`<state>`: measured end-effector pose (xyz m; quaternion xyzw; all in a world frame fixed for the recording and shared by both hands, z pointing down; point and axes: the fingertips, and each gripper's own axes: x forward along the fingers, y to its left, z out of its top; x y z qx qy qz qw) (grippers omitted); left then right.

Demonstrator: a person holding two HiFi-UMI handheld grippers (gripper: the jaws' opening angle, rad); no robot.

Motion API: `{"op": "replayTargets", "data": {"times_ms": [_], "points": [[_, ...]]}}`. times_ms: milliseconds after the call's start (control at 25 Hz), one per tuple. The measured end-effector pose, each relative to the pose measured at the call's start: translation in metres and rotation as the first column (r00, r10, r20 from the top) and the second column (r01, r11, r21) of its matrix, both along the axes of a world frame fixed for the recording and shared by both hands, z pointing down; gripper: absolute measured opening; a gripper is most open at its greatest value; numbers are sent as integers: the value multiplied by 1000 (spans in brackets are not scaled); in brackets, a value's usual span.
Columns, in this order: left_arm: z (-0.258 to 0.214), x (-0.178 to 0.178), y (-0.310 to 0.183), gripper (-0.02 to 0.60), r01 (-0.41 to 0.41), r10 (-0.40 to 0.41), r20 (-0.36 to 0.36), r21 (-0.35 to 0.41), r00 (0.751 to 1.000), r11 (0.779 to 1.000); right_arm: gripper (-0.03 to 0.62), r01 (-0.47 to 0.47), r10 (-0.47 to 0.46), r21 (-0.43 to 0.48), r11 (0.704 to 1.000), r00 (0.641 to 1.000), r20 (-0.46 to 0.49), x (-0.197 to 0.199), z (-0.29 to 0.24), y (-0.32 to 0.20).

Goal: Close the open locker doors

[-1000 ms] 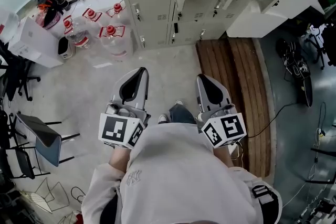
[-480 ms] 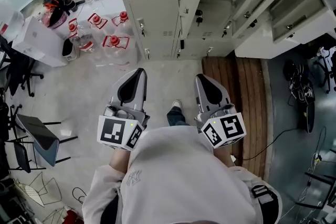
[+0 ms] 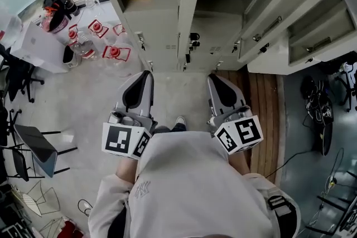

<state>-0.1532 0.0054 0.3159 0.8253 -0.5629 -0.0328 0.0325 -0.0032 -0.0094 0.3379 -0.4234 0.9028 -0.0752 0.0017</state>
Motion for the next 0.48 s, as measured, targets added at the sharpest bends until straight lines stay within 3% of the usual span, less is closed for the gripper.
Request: {"op": "replayTargets", "data": {"times_ms": [480], "points": [[-5,15,-26,8,25,-26,42,5,999,1000,12,117,-120,43,992,991,57,5,-11,-33]]}}
